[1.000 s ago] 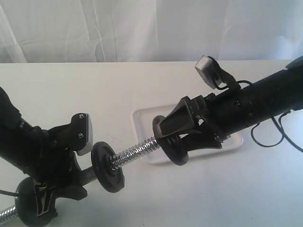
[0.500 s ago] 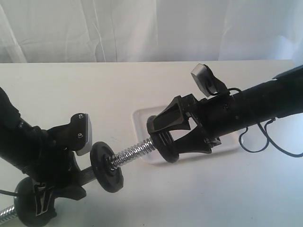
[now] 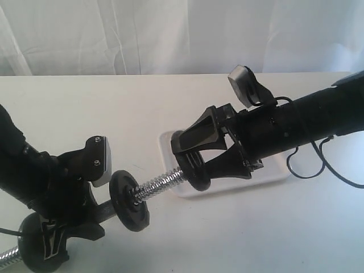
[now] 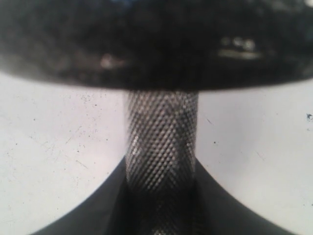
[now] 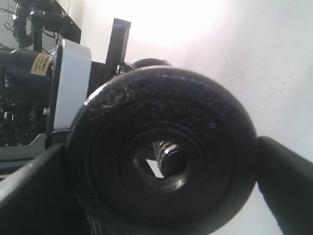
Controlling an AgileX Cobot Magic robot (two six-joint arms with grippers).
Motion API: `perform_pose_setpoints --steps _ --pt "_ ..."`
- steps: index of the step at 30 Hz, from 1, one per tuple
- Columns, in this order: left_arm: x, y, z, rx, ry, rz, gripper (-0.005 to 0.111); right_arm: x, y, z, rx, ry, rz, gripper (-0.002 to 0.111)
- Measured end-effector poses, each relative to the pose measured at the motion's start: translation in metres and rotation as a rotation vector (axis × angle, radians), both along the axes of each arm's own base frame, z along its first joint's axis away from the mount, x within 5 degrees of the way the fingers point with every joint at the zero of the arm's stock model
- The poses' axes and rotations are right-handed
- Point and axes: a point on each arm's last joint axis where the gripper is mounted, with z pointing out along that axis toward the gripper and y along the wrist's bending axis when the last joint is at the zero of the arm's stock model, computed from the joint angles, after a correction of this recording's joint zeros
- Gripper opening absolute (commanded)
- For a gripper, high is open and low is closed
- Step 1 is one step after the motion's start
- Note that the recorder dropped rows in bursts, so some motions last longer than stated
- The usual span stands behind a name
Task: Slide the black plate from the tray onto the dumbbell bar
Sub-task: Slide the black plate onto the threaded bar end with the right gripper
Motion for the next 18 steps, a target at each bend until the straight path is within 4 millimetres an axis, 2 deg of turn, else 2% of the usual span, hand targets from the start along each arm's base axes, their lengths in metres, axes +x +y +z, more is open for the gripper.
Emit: perform_pose_setpoints --steps 5,18 --pt "0.0 0.0 0.0 -0.001 0.001 0.001 0.0 0.0 0.0 -0.002 -0.005 0.026 -0.007 0.0" --pt "0.0 0.0 0.0 0.001 -0.001 -0.001 0.0 0.0 0.001 -0.023 -0.035 0.153 -0.014 0.0"
